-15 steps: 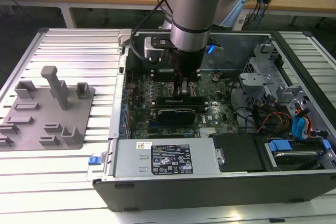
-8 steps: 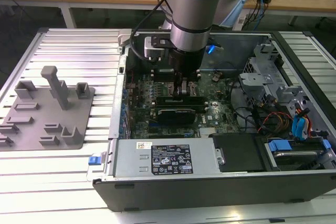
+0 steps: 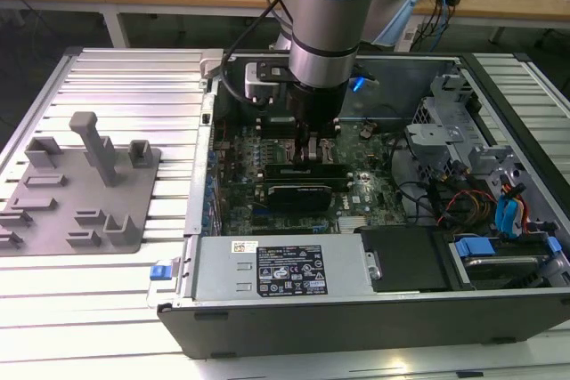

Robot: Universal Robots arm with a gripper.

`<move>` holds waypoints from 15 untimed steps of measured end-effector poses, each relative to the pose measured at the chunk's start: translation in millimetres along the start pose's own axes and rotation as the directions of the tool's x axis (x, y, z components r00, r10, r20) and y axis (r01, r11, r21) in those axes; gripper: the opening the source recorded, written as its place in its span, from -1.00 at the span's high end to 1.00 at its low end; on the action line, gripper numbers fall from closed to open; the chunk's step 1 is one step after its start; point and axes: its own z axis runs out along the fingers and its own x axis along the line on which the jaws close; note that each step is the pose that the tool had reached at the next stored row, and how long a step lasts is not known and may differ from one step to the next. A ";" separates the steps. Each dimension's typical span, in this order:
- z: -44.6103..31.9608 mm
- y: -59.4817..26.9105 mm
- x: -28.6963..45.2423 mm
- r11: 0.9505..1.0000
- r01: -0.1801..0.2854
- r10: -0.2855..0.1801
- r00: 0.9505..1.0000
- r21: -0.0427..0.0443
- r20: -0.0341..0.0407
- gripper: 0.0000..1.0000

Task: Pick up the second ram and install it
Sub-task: 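Insert the second ram into the second slot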

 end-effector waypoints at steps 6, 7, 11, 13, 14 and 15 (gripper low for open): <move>0.0 0.0 0.0 1.000 0.012 -0.012 1.000 0.000 -0.001 0.82; 0.4 0.0 0.0 1.000 0.012 -0.012 1.000 0.000 0.000 0.82; 0.6 0.3 0.0 1.000 0.008 -0.008 1.000 0.000 0.000 0.82; 1.6 0.6 0.0 1.000 0.008 -0.008 1.000 0.000 0.000 0.82; 1.7 0.6 0.1 1.000 0.008 -0.008 1.000 0.000 0.000 0.82; 1.9 0.7 0.1 1.000 0.008 -0.008 1.000 0.000 0.000 0.82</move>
